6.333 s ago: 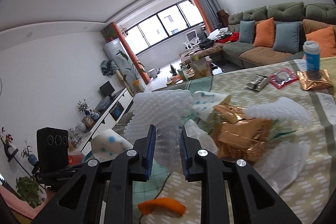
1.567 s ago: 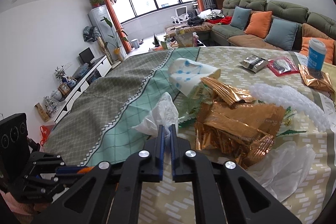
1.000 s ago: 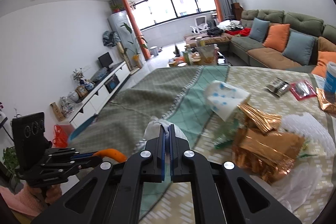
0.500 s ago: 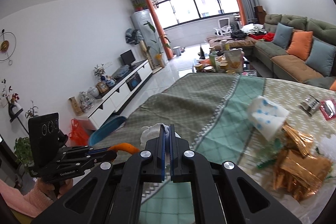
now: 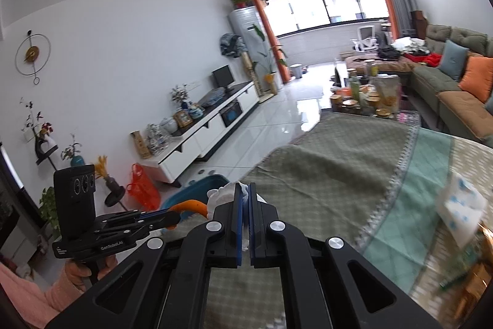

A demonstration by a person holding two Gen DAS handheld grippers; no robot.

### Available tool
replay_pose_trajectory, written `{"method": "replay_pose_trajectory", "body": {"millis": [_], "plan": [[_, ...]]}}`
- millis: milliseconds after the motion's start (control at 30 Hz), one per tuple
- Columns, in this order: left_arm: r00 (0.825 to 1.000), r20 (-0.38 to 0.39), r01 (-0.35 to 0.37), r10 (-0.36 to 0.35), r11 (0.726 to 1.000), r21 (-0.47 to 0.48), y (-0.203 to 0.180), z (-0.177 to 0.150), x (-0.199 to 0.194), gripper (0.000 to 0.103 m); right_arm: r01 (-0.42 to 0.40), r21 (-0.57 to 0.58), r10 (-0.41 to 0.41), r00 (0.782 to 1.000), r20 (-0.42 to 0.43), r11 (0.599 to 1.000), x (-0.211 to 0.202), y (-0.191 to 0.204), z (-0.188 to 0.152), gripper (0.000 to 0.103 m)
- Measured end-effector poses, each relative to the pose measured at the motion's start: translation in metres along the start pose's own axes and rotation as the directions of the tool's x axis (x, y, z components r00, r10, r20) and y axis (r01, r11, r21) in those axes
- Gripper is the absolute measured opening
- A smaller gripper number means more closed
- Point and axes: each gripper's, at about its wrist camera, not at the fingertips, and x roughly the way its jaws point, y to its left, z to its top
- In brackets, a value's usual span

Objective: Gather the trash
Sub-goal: 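Carry peel and tissue to the teal bin and open both tools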

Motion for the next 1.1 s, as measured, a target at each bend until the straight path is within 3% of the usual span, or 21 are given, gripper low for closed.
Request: {"method": "replay_pose_trajectory", "body": {"millis": [500, 1100], "plan": [[0.990, 0.021, -0.137, 0.139, 0.985, -0.105, 0.061, 0.005, -0.019, 0.013, -0.124, -0.019, 0.123, 0.990, -0.071, 0.992, 0.078, 0.040, 0.014, 0.003], [0.971, -0.038, -0.240, 0.238, 0.950, -0.201, 0.117, 0.001, -0.007, 0.013, -0.145, 0.017, 0.146, 0.969, -0.201, 0.989, 0.159, 0.057, 0.014, 0.003]]}}
